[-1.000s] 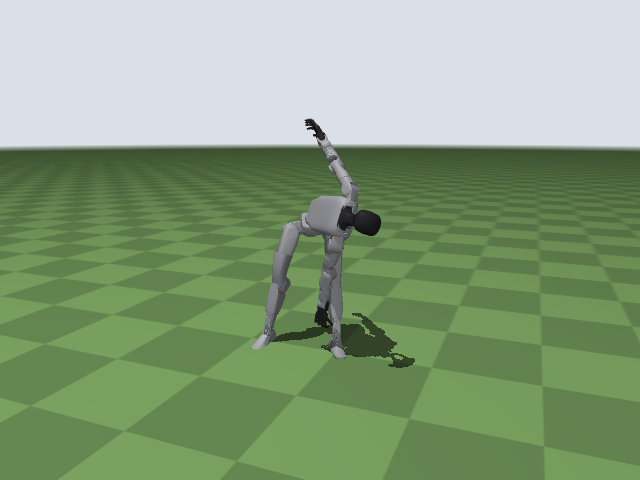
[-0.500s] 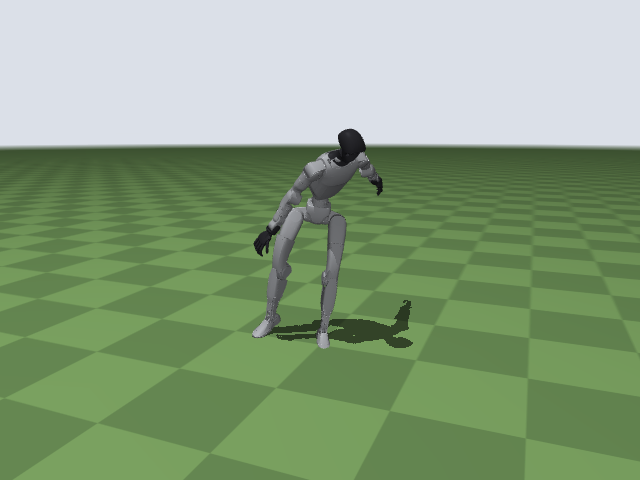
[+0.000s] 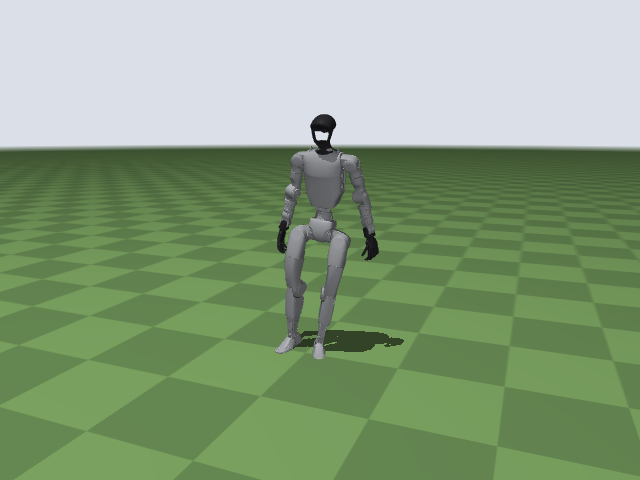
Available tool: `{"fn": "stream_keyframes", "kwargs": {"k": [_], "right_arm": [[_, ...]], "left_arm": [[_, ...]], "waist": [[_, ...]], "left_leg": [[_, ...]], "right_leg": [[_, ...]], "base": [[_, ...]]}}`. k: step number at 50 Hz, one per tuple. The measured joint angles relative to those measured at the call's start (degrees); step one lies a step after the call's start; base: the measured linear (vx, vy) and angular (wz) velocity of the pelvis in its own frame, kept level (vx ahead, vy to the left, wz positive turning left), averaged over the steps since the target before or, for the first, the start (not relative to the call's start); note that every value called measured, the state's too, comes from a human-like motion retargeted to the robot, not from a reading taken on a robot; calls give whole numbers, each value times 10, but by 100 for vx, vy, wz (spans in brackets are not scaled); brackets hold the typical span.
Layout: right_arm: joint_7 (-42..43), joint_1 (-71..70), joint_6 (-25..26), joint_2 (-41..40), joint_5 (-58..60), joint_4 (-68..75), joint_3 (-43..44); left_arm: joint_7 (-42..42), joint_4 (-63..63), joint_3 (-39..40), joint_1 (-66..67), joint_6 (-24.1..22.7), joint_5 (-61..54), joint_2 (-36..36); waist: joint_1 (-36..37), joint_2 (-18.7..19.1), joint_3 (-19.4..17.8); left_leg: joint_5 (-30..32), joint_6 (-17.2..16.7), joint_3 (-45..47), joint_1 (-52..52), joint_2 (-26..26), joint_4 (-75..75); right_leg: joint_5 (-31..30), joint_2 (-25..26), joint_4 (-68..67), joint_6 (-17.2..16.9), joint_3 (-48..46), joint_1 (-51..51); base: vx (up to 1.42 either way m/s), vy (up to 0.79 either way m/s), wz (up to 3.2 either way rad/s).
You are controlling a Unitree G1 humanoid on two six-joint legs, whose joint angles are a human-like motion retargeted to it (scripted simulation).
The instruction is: In place motions
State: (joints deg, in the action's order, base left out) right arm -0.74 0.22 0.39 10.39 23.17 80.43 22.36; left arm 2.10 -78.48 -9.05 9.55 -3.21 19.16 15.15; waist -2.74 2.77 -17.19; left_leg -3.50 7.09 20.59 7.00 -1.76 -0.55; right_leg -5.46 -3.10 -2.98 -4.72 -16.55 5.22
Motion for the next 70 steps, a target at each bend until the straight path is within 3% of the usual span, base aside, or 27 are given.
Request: {"fn": "stream_keyframes", "kwargs": {"k": [5,12,20,31,36,43,56,62,70], "right_arm": [[1,5,3,-22,-11,33,-30],[-4,52,8,-34,68,81,-80],[-37,47,-11,-14,70,36,-66],[-23,-12,6,23,15,42,-61],[-4,-39,32,-9,21,57,-66],[-30,-33,15,-70,1,49,-90],[-14,-30,30,-62,172,99,-192],[6,-24,32,-48,186,102,-175],[-23,-26,41,-35,94,120,-128]], "left_arm": [[-20,40,-11,3,2,6,-6],[-22,18,-33,-31,20,17,25],[-68,15,8,-42,21,-60,6],[-58,-27,-21,-22,20,-30,6],[-50,-60,-11,-13,39,-9,-6],[-59,-68,6,-5,47,-17,-25],[-9,-68,5,-18,44,-50,-42],[19,-77,1,-32,46,-84,-53],[5,-65,-13,-44,36,-72,-56]], "waist": [[-25,23,-6],[38,15,54],[40,6,74],[39,-8,84],[38,-14,88],[46,-23,84],[57,-25,103],[49,-24,113],[51,-19,120]], "left_leg": [[-14,-1,4,18,4,-10],[-23,-7,-10,10,-9,-19],[-18,-16,-29,2,-12,-18],[-18,-25,-46,-1,-11,-18],[-22,-28,-45,-5,-5,-23],[-29,-32,-48,-7,1,-32],[-25,-36,-54,-12,1,-24],[-25,-35,-57,-15,-1,-23],[-22,-32,-55,-11,-4,-18]], "right_leg": [[8,4,1,2,-10,22],[19,-6,5,1,-11,23],[32,-6,9,4,-31,29],[40,1,15,12,-46,34],[44,7,16,15,-42,33],[49,13,19,19,-40,36],[53,19,22,22,-44,31],[52,17,22,21,-48,30],[49,17,20,21,-40,27]], "base": [[5,2,13],[15,-10,23],[4,-9,40],[5,-7,19],[2,-7,0],[2,-4,4],[0,0,0],[0,0,0],[0,1,-5]]}}
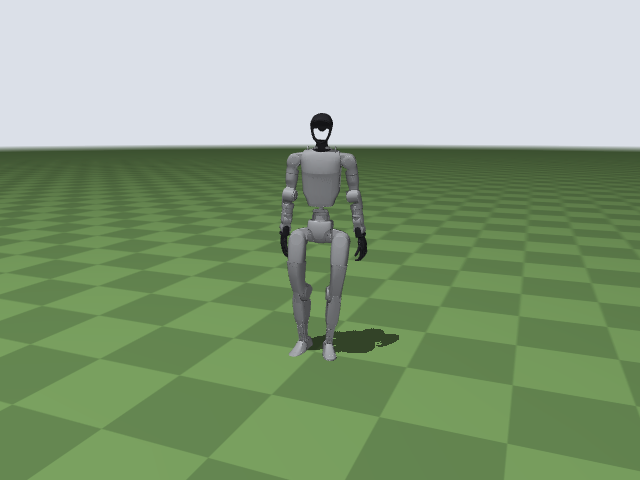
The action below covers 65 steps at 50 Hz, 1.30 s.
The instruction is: In place motions
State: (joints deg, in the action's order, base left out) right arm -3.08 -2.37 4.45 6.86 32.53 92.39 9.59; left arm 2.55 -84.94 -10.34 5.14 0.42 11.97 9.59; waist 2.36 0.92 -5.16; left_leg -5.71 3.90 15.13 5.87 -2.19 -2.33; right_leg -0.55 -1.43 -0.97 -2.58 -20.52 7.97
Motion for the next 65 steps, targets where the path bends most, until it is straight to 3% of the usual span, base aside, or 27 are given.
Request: {"fn": "stream_keyframes", "kwargs": {"k": [7,22,30,53,65], "right_arm": [[-2,6,-2,-3,-22,3,9],[6,5,-8,-18,57,-8,-36],[0,3,-9,-15,46,-10,-34],[-8,3,-4,-10,40,-5,-28],[-13,3,-4,-9,43,-5,-28]], "left_arm": [[-25,-6,-15,-10,-12,11,6],[-17,-20,-3,-16,-12,7,10],[-17,-35,10,-13,-8,-1,9],[-51,-11,-61,-31,-8,101,22],[-59,-25,-41,-30,0,71,19]], "waist": [[-17,7,23],[-12,8,7],[-12,8,5],[-22,6,6],[-25,7,5]], "left_leg": [[11,-4,-9,-10,0,16],[13,-3,-5,-2,-2,17],[14,-2,-4,0,-4,17],[16,-1,-19,-8,-7,10],[15,-1,-21,-7,-8,10]], "right_leg": [[0,1,0,-3,-9,-13],[-4,-4,-3,-2,-9,-10],[-6,-5,-4,-1,-9,-9],[-6,-11,-4,-3,-23,-6],[-8,-13,-3,-3,-24,-6]], "base": [[-1,0,9],[0,0,0],[0,0,0],[0,0,4],[0,0,0]]}}
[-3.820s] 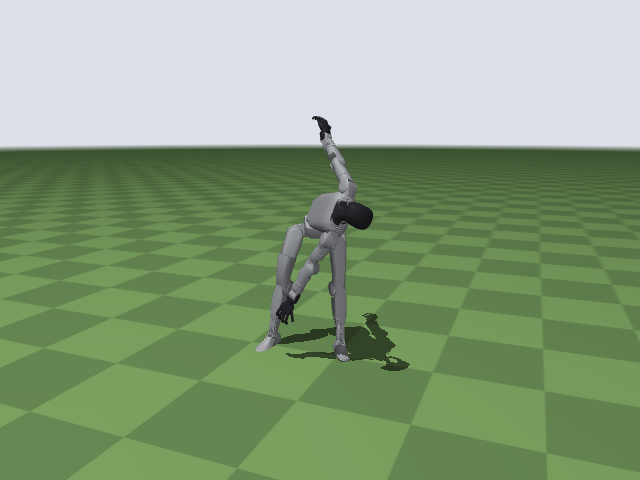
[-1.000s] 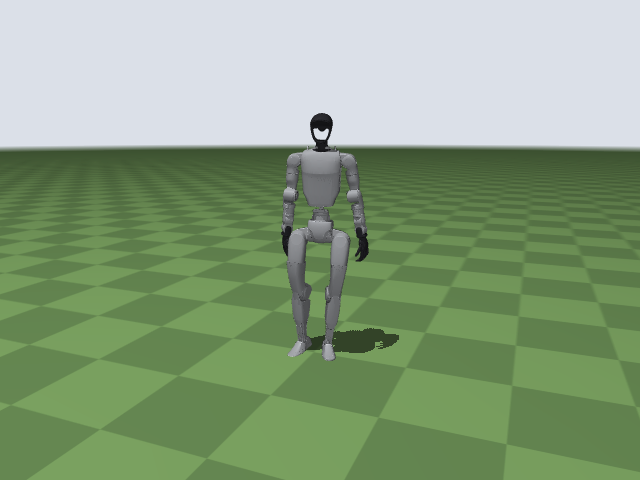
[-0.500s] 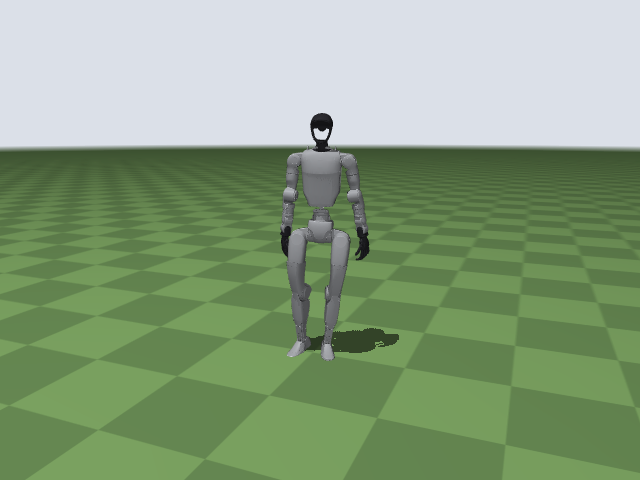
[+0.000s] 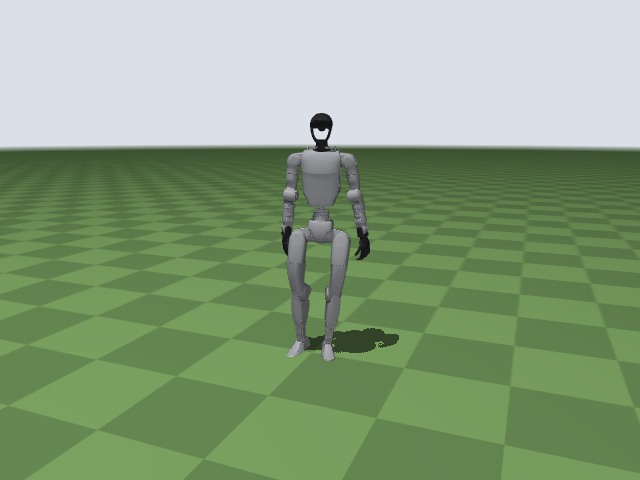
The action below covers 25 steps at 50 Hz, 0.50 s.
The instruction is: In place motions
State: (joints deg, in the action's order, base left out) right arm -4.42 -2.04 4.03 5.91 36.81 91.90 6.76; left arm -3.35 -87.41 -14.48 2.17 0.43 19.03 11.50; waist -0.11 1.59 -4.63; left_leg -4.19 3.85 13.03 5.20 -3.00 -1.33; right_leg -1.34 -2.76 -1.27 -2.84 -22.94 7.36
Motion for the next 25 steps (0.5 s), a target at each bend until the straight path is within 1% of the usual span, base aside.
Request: {"fn": "stream_keyframes", "kwargs": {"k": [4,12,22,25], "right_arm": [[0,0,0,2,-1,0,2],[2,0,-1,6,-3,0,4],[2,2,-1,7,-4,2,4],[1,1,-1,7,-3,1,3]], "left_arm": [[3,1,15,7,-4,-9,-5],[40,1,44,16,-14,-59,-14],[10,-5,41,10,-2,-52,-10],[12,-2,35,9,-3,-47,-12]], "waist": [[2,1,-1],[11,-1,-5],[7,-4,-5],[6,-3,-6]], "left_leg": [[0,3,2,5,-3,5],[1,4,10,6,-2,3],[3,5,0,5,-9,2],[3,6,2,4,-10,3]], "right_leg": [[-1,1,0,0,2,0],[-3,0,-1,0,9,1],[-4,-10,-2,-5,-5,4],[-4,-14,-5,-9,-9,2]], "base": [[0,0,0],[0,0,-2],[0,1,3],[-3,6,4]]}}
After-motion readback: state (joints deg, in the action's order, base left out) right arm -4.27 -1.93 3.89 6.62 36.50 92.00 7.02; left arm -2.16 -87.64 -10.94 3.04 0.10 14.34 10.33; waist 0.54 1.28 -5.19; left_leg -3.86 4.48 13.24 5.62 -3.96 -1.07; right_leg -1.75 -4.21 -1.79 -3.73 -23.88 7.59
